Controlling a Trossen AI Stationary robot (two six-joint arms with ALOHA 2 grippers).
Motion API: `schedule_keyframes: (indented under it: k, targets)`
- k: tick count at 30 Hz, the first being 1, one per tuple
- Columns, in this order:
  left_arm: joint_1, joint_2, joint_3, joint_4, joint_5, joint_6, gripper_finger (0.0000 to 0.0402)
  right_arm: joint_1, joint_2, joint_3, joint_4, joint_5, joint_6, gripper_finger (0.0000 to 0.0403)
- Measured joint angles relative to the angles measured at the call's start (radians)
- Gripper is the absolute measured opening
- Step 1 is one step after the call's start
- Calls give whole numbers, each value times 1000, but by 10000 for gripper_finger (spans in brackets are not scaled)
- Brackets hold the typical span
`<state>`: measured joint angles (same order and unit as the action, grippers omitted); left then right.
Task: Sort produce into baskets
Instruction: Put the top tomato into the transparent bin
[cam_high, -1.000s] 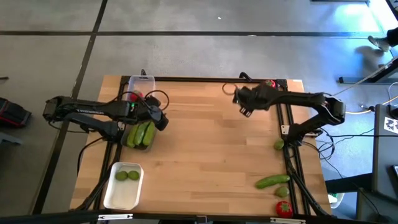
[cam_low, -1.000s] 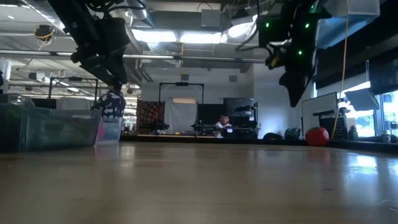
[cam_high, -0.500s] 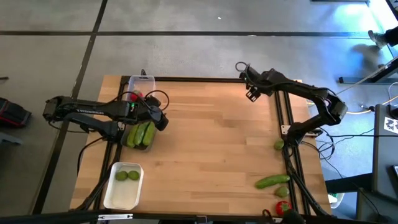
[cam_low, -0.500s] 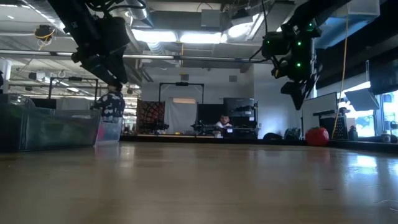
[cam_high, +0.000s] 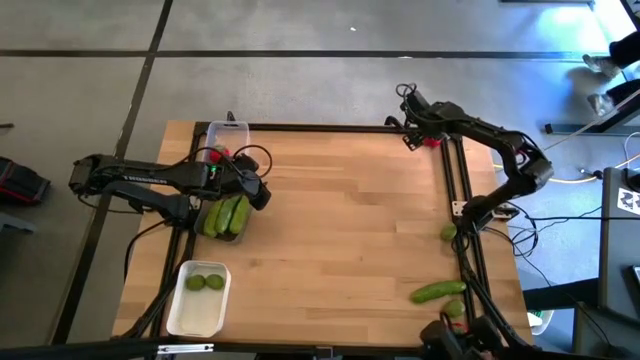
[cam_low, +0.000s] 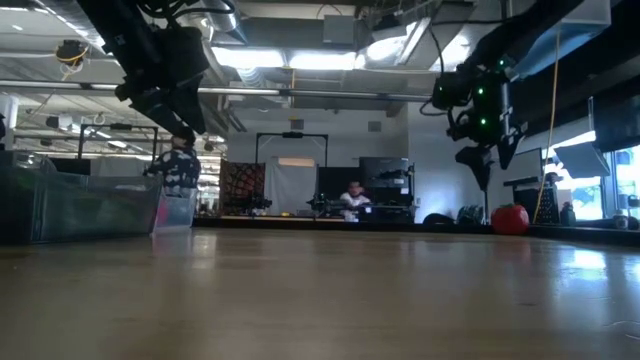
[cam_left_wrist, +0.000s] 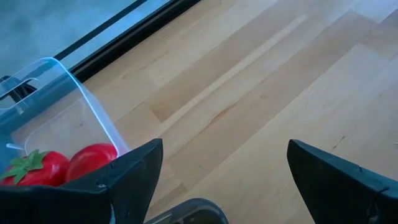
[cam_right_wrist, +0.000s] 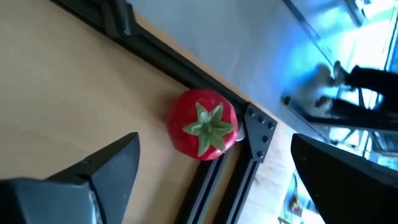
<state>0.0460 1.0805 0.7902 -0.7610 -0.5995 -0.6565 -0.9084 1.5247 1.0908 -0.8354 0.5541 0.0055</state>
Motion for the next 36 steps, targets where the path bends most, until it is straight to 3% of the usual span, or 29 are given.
schedule_keyframes:
  k: [13,36]
  targets:
    - [0,0,0,17,0,8,337,-26,79,0,28,46,-64,379]
    - [0,0,0,17,0,9,337,-128,294,82,29,-14,-36,378]
